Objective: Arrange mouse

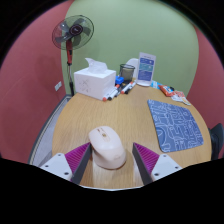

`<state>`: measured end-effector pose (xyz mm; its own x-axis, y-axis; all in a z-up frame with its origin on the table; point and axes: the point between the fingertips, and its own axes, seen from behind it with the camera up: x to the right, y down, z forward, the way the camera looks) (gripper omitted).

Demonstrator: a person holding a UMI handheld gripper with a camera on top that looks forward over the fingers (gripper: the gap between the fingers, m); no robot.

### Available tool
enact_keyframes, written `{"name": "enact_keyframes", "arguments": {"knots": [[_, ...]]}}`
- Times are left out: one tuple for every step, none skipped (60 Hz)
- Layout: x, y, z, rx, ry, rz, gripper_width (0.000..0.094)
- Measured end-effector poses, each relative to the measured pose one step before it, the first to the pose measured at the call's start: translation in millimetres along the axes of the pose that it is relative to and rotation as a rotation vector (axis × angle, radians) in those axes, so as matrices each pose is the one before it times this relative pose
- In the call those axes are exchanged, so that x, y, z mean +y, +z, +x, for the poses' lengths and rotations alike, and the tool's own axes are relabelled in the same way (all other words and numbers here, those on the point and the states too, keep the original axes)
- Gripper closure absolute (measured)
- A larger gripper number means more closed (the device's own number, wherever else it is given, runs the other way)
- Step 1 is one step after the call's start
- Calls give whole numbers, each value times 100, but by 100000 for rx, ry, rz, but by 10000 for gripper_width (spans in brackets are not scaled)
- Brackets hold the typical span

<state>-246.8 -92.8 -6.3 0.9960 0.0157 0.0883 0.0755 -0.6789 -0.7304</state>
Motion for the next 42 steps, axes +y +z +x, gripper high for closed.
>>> {"name": "enact_keyframes", "arguments": {"knots": [[-291, 306, 112, 53, 269, 170, 102], [-221, 299, 108, 19, 278, -60, 102], [-206, 270, 124, 47, 340, -64, 105], [-261, 290, 95, -88, 544, 148, 108], [-211, 297, 103, -120, 604, -7, 117], [-147, 209, 33, -28, 647, -10, 125], [-197, 340, 91, -234, 842, 87, 135], [-186, 359, 124, -435, 739, -56, 147], [-89, 212, -4, -578, 736, -100, 164], [-129, 197, -34, -626, 852, 65, 192], [-91, 174, -42, -550, 775, -33, 228], [-85, 142, -117, -665, 705, 57, 260], [-143, 101, -101, -167, 452, 248, 288], [-101, 115, 77, 153, -196, 331, 319], [-72, 97, 8, 13, -556, 181, 320], [-16, 52, 44, 93, -235, 239, 385], [-45, 22, -62, -64, 148, 210, 392], [-12, -12, 35, 181, 429, 220, 399], [-19, 19, 23, 201, 631, 215, 414], [-52, 16, 16, 230, 715, 312, 421], [-22, 24, 41, 264, 386, 170, 436], [4, -78, -3, 360, 254, -124, 441], [-18, 23, 20, 399, 194, -21, 463], [-6, 39, 10, 445, 219, -264, 475], [-23, 10, 16, 483, 33, -265, 487], [-46, 7, 18, 493, -186, -223, 501], [-50, 14, -8, 433, -126, -244, 506], [-15, -13, -72, 38, -70, -397, 515], [-31, -45, -236, -640, 151, -340, 533], [-49, -91, -243, -789, 407, -352, 538], [-132, -98, -240, -650, 576, -121, 538], [-159, -305, -190, -676, 131, 67, 542], [-262, -209, -278, -915, -140, 315, 542], [-365, -269, -314, -1032, -627, 523, 541], [-541, -309, -288, -970, -653, 892, 541], [-725, -401, -245, -752, -413, 1410, 540], [-875, -473, -320, -999, -141, 1793, 540], [-940, -524, -437, -1555, -361, 1709, 541], [-999, -505, -447, -1757, -468, 1735, 540], [-1154, -471, -376, -1217, -133, 2052, 540], [-1365, -615, -170, -864, -250, 2506, 541], [-1263, -660, -83, -918, -473, 2584, 540]]}}
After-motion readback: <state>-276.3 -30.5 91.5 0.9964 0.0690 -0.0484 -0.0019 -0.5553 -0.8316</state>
